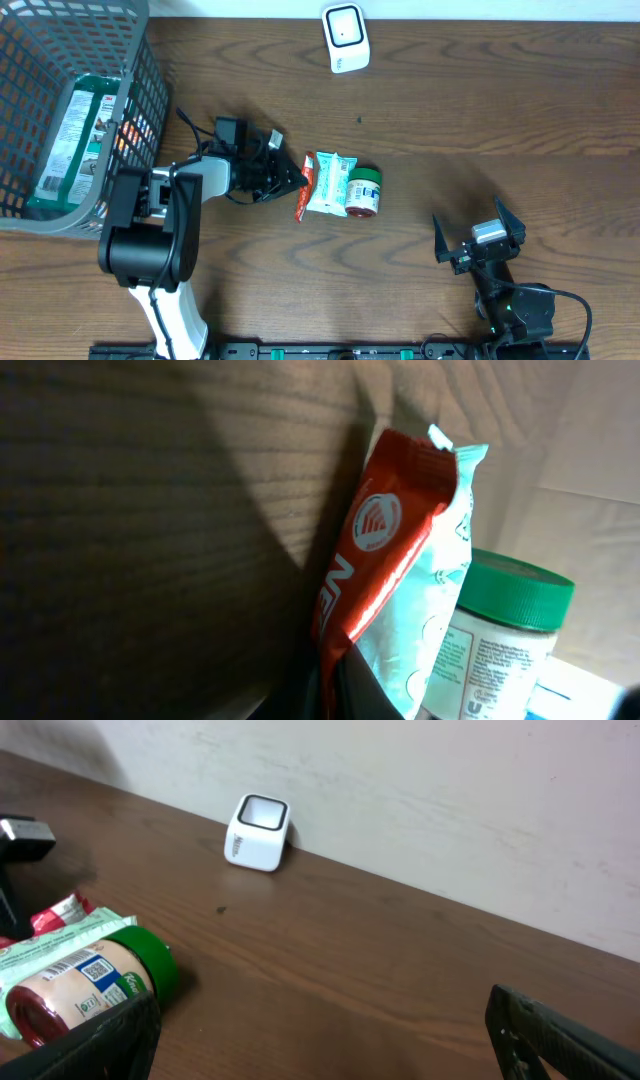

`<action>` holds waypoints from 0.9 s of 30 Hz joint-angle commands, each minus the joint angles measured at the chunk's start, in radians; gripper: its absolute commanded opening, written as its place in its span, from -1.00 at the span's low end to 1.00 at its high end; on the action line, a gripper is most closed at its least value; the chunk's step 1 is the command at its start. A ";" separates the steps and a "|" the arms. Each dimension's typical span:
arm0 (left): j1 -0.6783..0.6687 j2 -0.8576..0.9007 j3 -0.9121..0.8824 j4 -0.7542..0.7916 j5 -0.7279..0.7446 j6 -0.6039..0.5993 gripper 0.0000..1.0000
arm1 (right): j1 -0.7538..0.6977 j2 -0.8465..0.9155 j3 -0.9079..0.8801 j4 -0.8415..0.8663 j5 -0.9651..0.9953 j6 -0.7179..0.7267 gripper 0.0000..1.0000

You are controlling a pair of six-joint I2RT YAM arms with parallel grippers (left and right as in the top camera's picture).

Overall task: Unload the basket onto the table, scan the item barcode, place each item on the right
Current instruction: 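Place the red stick beside the wipes packet with the left gripper, then open the left gripper and move it back toward the basket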

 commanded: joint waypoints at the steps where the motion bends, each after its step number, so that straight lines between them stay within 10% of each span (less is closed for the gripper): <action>1: 0.018 0.035 0.009 -0.001 0.040 0.055 -0.85 | 0.016 -0.002 -0.001 -0.004 0.006 0.013 0.99; 17: 0.063 -0.002 0.010 0.008 -0.163 0.088 -0.07 | 0.016 -0.002 -0.001 -0.004 0.006 0.013 0.99; 25: 0.052 -0.267 0.010 -0.056 -0.376 0.088 -0.13 | 0.016 -0.002 -0.001 -0.004 0.006 0.013 0.98; 27: 0.036 -0.313 0.010 -0.095 -0.415 0.088 -0.70 | 0.016 -0.002 -0.001 -0.004 0.006 0.013 0.99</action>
